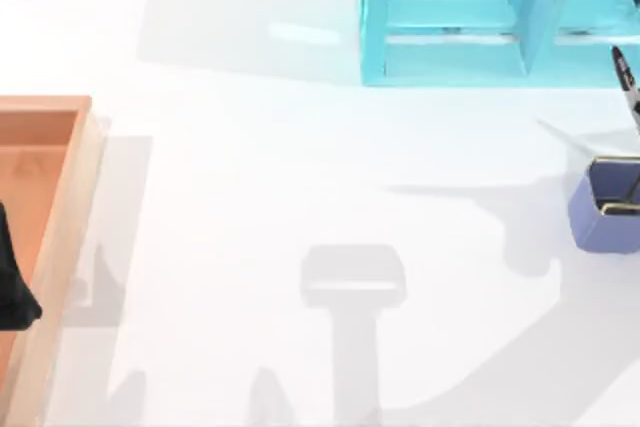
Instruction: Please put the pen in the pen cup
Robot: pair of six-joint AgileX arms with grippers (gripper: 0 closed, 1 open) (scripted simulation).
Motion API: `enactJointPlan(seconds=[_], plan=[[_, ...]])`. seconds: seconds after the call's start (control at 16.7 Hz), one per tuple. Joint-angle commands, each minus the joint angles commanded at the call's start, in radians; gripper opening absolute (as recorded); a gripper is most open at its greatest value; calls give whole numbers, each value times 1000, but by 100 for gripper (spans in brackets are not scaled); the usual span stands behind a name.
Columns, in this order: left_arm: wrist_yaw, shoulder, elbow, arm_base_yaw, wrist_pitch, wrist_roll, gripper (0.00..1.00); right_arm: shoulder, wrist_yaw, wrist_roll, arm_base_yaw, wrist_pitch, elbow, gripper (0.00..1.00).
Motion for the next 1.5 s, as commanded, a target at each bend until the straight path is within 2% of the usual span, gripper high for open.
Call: enactJointPlan(seconds=[0.18,0.42,1.2,1.5], plan=[[0,0,0,0,0,0,100,-18,-49,-9,-1,-56,6,0],[0,0,0,0,0,0,100,-18,-50,-9,-1,-57,6,0],[0,0,0,0,0,0,100,-18,-50,-9,-1,-57,6,98],[0,0,0,0,0,0,100,-18,-50,-9,-1,-57,6,100]])
